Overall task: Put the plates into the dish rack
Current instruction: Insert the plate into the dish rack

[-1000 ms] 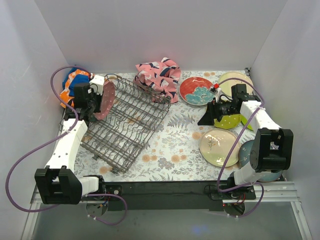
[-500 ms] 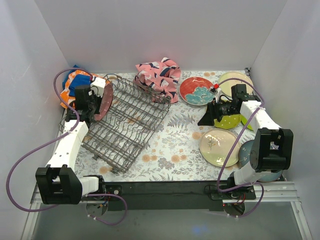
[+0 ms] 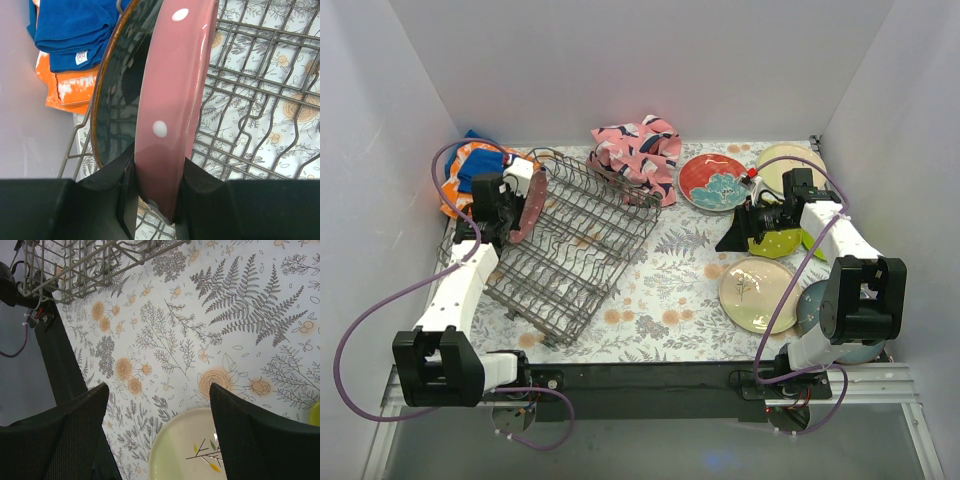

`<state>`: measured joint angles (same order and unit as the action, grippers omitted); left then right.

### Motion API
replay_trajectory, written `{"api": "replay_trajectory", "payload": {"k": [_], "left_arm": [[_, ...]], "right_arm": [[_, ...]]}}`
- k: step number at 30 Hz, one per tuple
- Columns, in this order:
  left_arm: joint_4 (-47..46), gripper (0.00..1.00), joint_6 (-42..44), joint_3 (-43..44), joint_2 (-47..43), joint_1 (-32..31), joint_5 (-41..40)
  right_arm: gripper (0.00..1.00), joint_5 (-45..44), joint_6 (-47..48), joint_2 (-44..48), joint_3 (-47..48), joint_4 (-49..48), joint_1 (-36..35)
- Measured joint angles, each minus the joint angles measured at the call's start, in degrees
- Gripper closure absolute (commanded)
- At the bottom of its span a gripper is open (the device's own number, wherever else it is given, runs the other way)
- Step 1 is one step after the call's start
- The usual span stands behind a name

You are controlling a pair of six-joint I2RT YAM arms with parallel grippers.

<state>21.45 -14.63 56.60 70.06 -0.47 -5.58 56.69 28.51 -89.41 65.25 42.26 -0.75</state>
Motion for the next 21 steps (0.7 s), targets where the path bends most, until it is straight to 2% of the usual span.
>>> {"api": "replay_trajectory", "payload": {"k": [21], "left_arm": [[-3.48, 1.00, 0.92, -2.80, 1.95, -0.02, -0.81]], "right_arm": [[0.13, 0.02, 0.02, -0.02, 0.02, 0.09, 0.00]]}}
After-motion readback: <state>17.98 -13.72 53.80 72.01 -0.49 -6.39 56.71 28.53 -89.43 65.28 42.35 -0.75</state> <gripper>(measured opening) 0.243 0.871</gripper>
